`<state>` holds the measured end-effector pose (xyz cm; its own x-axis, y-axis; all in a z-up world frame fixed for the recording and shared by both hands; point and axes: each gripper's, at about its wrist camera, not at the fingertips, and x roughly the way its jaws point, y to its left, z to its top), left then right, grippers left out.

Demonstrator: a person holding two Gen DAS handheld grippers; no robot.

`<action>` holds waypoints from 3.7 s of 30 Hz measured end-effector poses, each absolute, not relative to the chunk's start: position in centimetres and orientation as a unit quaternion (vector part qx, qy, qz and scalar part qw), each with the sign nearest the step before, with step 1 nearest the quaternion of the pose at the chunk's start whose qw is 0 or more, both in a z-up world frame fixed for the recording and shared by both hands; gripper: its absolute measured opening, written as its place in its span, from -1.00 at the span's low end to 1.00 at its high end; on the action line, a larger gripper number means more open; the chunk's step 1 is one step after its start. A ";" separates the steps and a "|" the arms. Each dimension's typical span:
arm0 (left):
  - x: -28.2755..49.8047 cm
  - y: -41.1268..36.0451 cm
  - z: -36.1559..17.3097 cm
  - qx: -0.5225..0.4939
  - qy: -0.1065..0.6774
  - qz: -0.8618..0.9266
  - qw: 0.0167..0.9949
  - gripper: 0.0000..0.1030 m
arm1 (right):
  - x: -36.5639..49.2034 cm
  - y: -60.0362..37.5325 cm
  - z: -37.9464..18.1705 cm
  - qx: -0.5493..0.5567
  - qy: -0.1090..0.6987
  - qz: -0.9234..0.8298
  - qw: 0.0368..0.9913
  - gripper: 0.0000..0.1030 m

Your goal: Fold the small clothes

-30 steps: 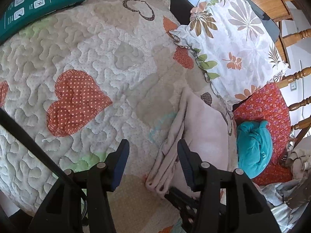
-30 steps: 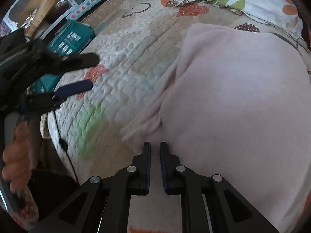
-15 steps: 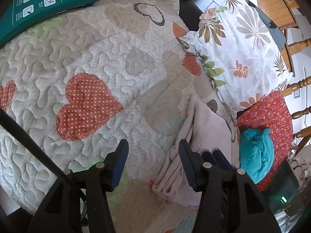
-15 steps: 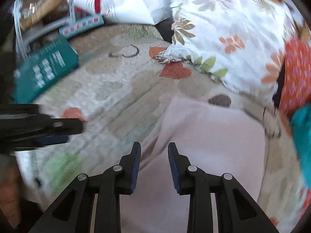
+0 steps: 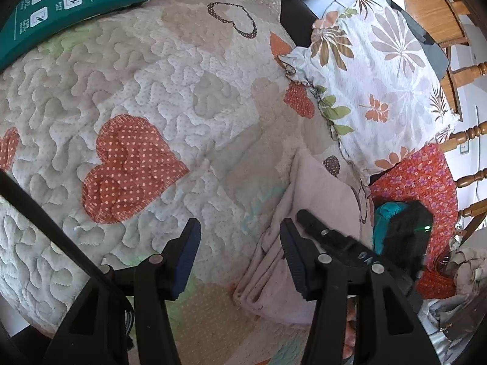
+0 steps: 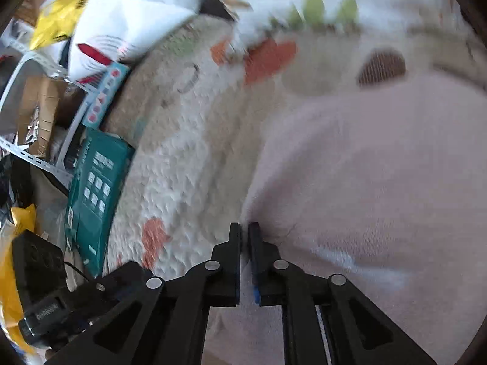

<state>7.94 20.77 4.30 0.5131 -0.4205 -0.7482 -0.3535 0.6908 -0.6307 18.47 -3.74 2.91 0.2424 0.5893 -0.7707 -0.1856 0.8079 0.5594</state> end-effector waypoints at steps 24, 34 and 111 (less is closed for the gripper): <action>5.3 18.6 7.3 -0.252 0.452 0.036 0.855 0.36 | 0.0 -11.4 1.0 0.194 0.557 0.245 0.769 -0.81; 3.8 15.2 7.4 -0.194 0.437 0.045 0.877 0.38 | 5.2 -14.0 6.5 0.159 0.485 0.167 0.844 -0.48; -5.6 -1.9 -0.7 0.012 0.490 -0.044 0.871 1.00 | -5.1 -24.4 0.6 0.043 0.474 -0.102 0.873 1.00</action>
<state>-5.61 -1.91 -0.70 0.5160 -0.0643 -0.8542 0.0883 0.9959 -0.0216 -5.09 -24.39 0.60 0.5297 -0.1364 -0.8372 0.2189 0.9755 -0.0205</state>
